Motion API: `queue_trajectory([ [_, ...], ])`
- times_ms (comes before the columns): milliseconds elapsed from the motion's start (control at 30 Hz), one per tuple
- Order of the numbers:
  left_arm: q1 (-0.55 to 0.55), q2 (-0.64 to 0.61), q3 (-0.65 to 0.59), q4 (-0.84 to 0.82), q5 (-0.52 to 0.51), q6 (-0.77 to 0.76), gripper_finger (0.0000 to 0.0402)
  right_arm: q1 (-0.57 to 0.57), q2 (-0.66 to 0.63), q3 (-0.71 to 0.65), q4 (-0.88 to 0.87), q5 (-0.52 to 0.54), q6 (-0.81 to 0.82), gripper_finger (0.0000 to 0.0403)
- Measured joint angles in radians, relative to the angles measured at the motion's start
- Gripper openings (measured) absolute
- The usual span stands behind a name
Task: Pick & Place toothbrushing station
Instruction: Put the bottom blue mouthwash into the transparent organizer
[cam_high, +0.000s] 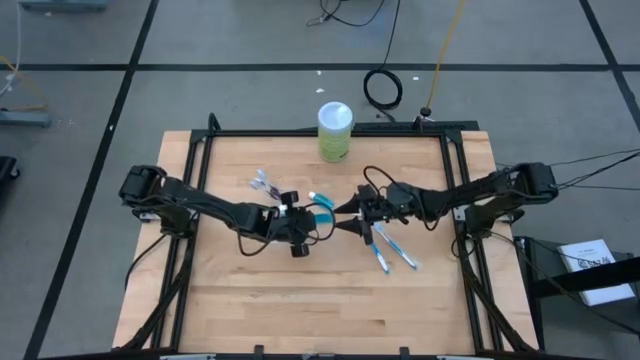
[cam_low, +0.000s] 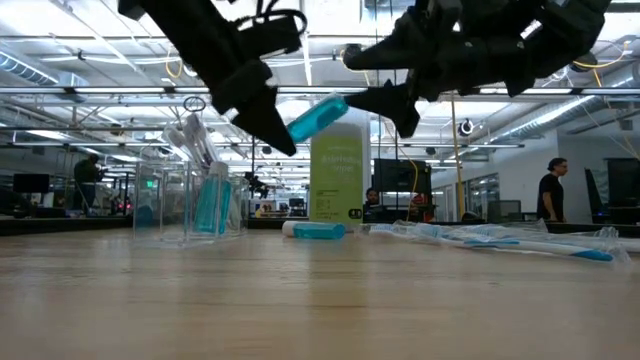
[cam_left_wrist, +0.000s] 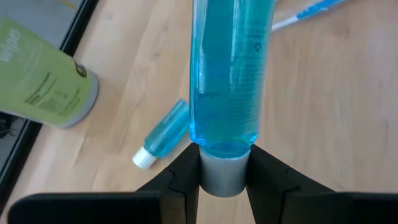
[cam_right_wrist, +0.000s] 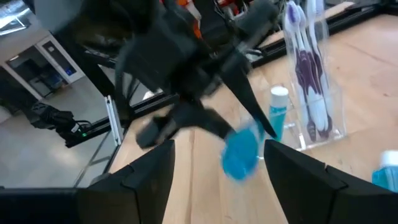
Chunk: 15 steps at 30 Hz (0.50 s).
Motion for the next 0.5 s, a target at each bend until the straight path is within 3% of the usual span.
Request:
queue_trajectory([
  [200, 0.004, 0.037, 0.000, 0.046, -0.003, 0.023, 0.0099, -0.017, 0.028, 0.040, -0.091, 0.023, -0.016, 0.0238],
  [500, 0.004, 0.038, 0.000, 0.062, -0.029, 0.041, 0.0099, -0.046, 0.079, 0.044, -0.087, 0.024, -0.002, 0.0238],
])
